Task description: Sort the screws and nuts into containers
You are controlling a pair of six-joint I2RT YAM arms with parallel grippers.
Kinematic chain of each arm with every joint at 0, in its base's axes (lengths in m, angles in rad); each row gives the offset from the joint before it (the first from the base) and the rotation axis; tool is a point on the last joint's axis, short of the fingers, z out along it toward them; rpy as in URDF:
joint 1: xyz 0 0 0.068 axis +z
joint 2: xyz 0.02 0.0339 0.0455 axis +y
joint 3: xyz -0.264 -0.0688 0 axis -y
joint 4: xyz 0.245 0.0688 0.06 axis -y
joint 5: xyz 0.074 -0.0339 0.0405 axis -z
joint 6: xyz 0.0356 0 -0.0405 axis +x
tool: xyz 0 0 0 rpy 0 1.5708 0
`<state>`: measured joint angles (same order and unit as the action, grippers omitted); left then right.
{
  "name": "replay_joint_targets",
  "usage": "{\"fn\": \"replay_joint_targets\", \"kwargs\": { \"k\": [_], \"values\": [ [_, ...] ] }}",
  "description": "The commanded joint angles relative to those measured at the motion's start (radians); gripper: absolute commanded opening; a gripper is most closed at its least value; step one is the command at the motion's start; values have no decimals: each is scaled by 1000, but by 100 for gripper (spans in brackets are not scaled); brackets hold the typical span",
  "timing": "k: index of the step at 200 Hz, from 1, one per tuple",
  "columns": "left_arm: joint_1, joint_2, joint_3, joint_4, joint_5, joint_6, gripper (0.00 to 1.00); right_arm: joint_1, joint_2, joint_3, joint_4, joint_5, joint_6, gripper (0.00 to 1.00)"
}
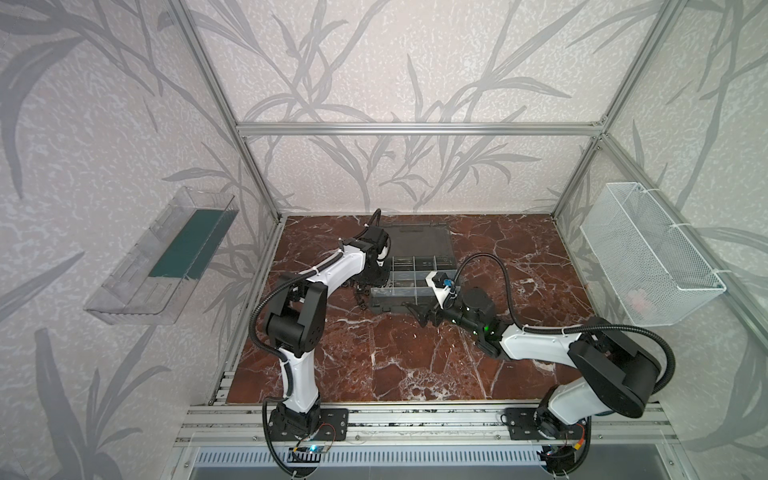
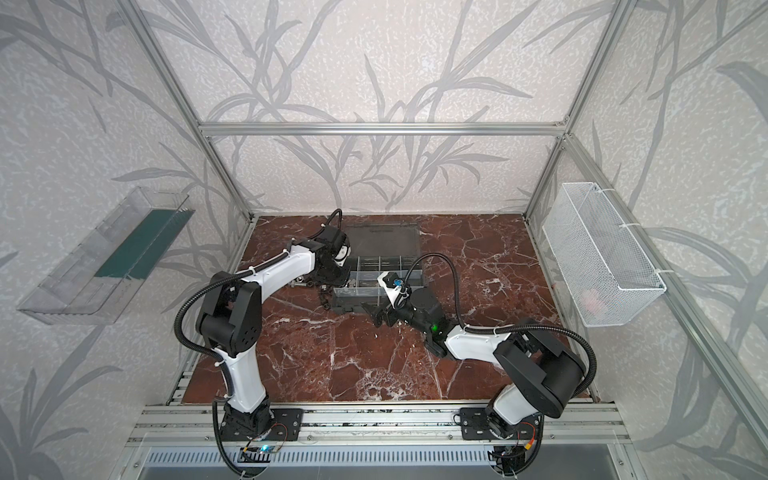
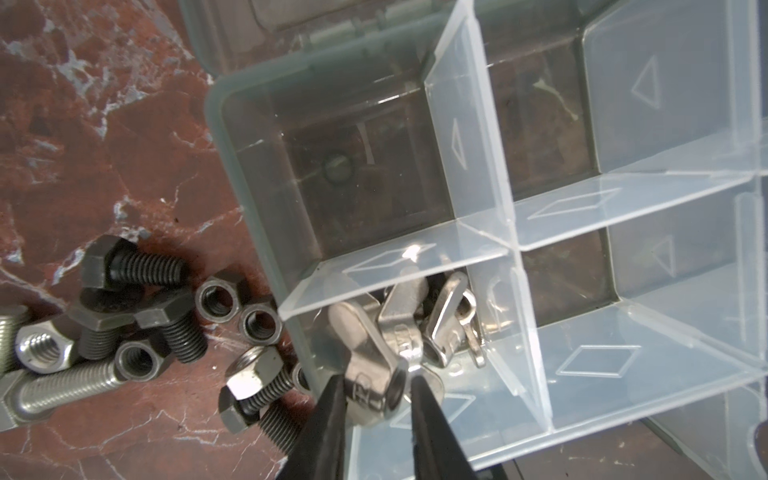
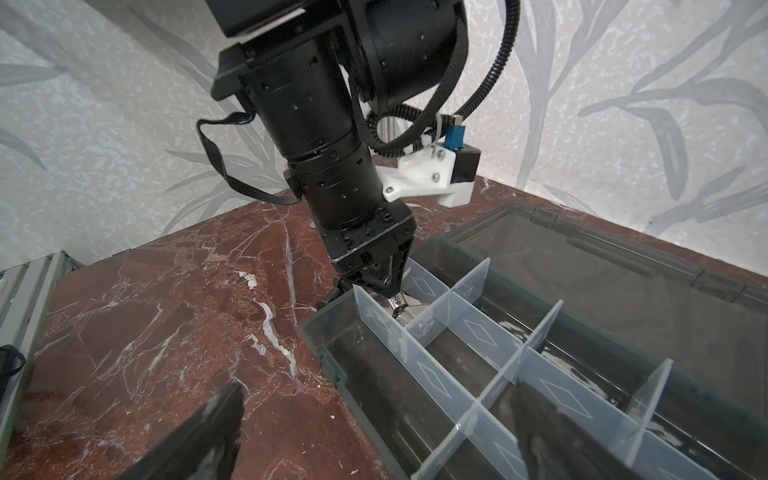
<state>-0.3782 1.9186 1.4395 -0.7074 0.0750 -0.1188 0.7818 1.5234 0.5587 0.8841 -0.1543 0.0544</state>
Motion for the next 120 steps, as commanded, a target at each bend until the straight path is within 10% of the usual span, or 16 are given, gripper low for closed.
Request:
{"fn": "replay_joint_targets", "kwargs": {
  "k": [1, 120],
  "values": [
    [-8, -3, 32, -26, -25, 22, 29, 7, -6, 23, -5, 4, -5, 99],
    [-5, -158, -71, 104, -106, -4, 51, 8, -2, 27, -6, 2, -4, 99]
  ]
}}
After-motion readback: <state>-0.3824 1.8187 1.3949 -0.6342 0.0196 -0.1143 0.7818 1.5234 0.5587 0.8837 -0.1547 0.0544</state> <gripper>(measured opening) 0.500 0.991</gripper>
